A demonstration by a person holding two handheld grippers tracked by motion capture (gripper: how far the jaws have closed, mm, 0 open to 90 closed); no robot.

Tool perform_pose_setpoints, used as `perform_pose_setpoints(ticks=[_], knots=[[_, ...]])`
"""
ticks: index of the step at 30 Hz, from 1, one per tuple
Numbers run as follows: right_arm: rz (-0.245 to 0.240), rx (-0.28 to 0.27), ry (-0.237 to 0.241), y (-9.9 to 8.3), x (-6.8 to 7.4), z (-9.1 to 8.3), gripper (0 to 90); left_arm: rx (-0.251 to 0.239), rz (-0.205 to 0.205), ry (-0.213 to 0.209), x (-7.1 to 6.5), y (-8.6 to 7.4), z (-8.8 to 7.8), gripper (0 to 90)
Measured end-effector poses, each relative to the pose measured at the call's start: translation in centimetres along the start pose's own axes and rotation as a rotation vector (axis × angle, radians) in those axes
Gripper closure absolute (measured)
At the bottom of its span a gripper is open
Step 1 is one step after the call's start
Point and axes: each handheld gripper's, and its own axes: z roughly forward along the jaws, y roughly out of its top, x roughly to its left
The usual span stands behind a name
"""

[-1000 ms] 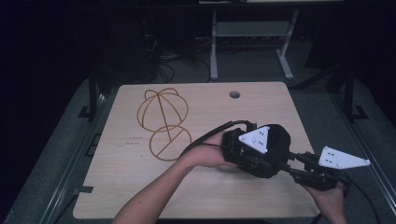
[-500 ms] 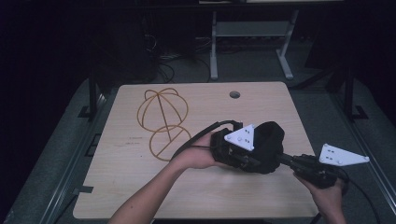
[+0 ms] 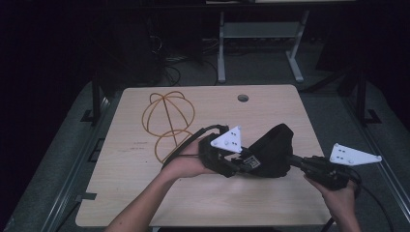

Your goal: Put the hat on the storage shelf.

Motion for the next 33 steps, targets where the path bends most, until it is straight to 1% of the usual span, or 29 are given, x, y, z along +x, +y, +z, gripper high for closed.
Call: perform_pose_setpoints(ticks=[2, 6, 8, 9, 12, 13, 15, 17, 19, 20, 23, 26, 27, 28, 30, 33], knots=[[-0.002, 0.006, -0.004, 0.4, -0.3, -0.3, 89.6, 0.004, -0.014, 0.017, -0.1, -0.8, -0.4, 46.5], [-0.003, 0.012, -0.005, 0.8, -0.6, -0.5, 89.6, 0.035, -0.026, 0.059, -0.5, -2.3, -0.8, 45.0], [-0.010, 0.019, -0.006, 1.1, -0.8, -0.7, 89.6, 0.037, -0.040, 0.073, -0.6, -3.1, -1.0, 44.7], [-0.010, 0.024, -0.007, 1.2, -0.9, -0.7, 89.6, 0.035, -0.051, 0.077, -0.7, -3.4, -1.0, 44.3], [-0.012, 0.034, -0.007, 1.5, -1.1, -0.8, 89.6, 0.051, -0.064, 0.088, -0.8, -4.3, -1.1, 43.1], [-0.023, 0.044, -0.006, 1.8, -1.1, -0.7, 89.6, 0.058, -0.067, 0.091, -0.8, -4.6, -1.1, 42.2], [-0.025, 0.046, -0.005, 1.9, -1.2, -0.7, 89.6, 0.061, -0.079, 0.095, -0.9, -5.4, -1.1, 41.9], [-0.025, 0.045, -0.004, 2.1, -1.2, -0.7, 89.6, 0.056, -0.095, 0.107, -1.1, -6.2, -1.0, 41.1], [-0.024, 0.046, 0.000, 2.3, -1.4, -0.7, 89.6, 0.062, -0.096, 0.142, -1.3, -6.9, -1.2, 41.1], [-0.024, 0.048, -0.001, 2.5, -1.4, -0.7, 89.6, 0.059, -0.104, 0.155, -1.4, -7.3, -1.3, 41.1], [-0.038, 0.052, -0.001, 3.2, -1.5, -0.6, 89.6, 0.044, -0.125, 0.167, -1.7, -8.4, -1.8, 41.0], [-0.043, 0.057, -0.001, 4.0, -1.5, -0.4, 89.6, 0.047, -0.144, 0.172, -1.9, -9.3, -2.1, 40.7], [-0.050, 0.062, 0.001, 4.7, -1.5, -0.2, 89.6, 0.048, -0.149, 0.176, -2.0, -9.5, -2.2, 40.5], [-0.057, 0.061, 0.002, 5.0, -1.5, -0.1, 89.6, 0.044, -0.157, 0.183, -2.1, -10.1, -2.5, 40.5], [-0.060, 0.063, 0.005, 5.3, -1.5, 0.0, 89.6, 0.044, -0.161, 0.186, -2.2, -10.3, -2.6, 40.2], [-0.068, 0.061, 0.012, 6.1, -1.4, 0.4, 89.6, 0.039, -0.175, 0.195, -2.4, -11.1, -2.8, 40.0]])
